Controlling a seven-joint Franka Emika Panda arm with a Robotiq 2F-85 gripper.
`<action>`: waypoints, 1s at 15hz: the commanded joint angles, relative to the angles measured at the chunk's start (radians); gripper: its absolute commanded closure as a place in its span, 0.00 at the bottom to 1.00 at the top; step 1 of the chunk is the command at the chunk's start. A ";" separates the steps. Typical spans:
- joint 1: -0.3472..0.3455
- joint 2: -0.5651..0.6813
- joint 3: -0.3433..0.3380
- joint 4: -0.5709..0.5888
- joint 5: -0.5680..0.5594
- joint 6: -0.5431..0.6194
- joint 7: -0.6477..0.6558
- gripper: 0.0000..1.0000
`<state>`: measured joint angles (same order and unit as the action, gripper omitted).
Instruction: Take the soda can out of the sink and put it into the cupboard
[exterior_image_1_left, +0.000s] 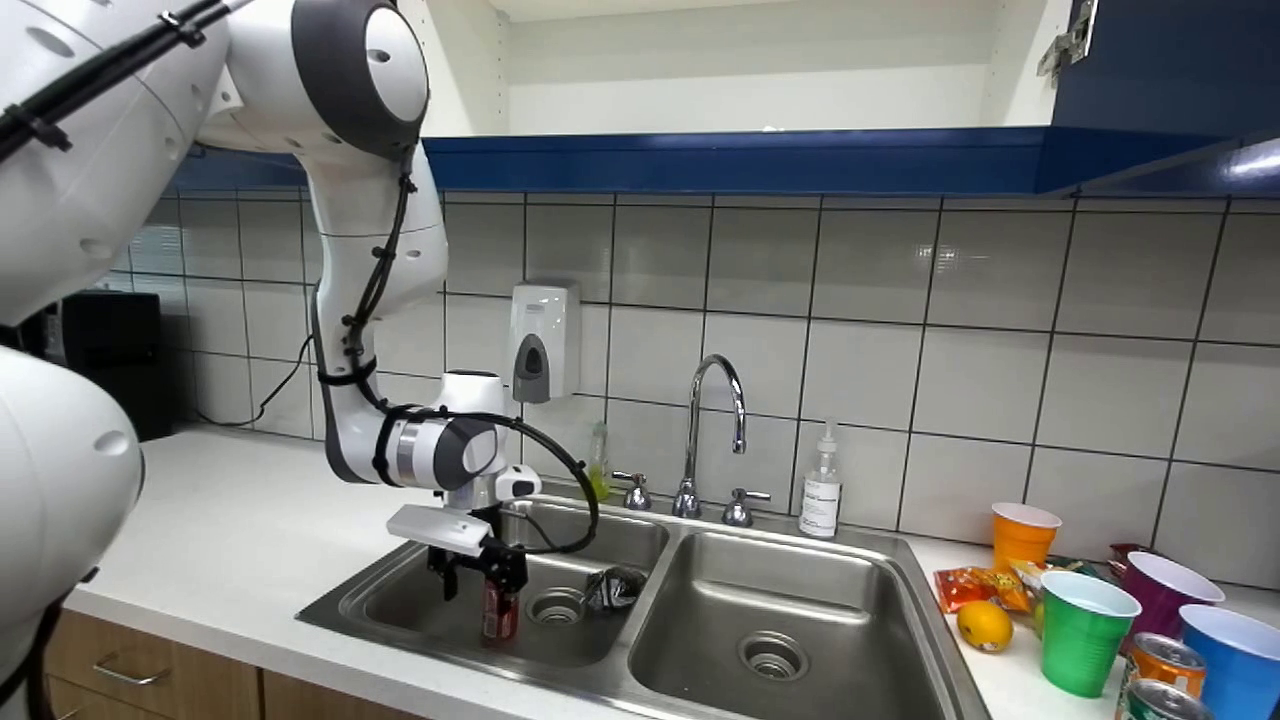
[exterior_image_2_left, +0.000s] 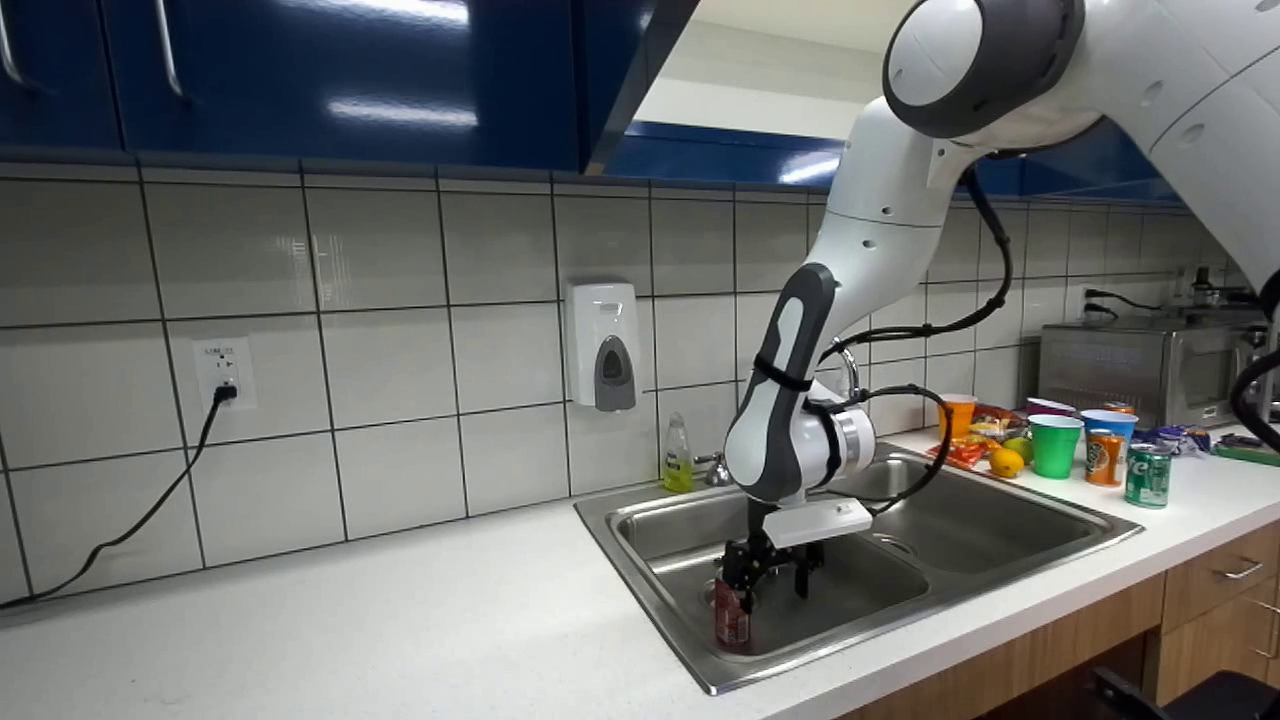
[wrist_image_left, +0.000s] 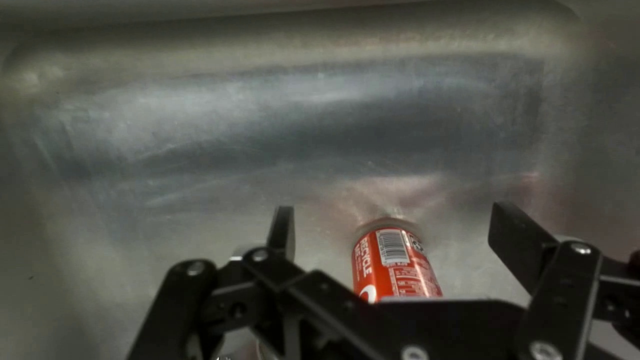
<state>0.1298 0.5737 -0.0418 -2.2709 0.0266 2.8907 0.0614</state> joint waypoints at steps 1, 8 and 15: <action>0.051 0.033 -0.041 0.022 -0.026 0.056 0.070 0.00; 0.146 0.068 -0.114 0.026 -0.019 0.131 0.124 0.00; 0.219 0.102 -0.175 0.032 -0.010 0.179 0.157 0.00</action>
<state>0.3083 0.6546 -0.1799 -2.2516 0.0265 3.0436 0.1737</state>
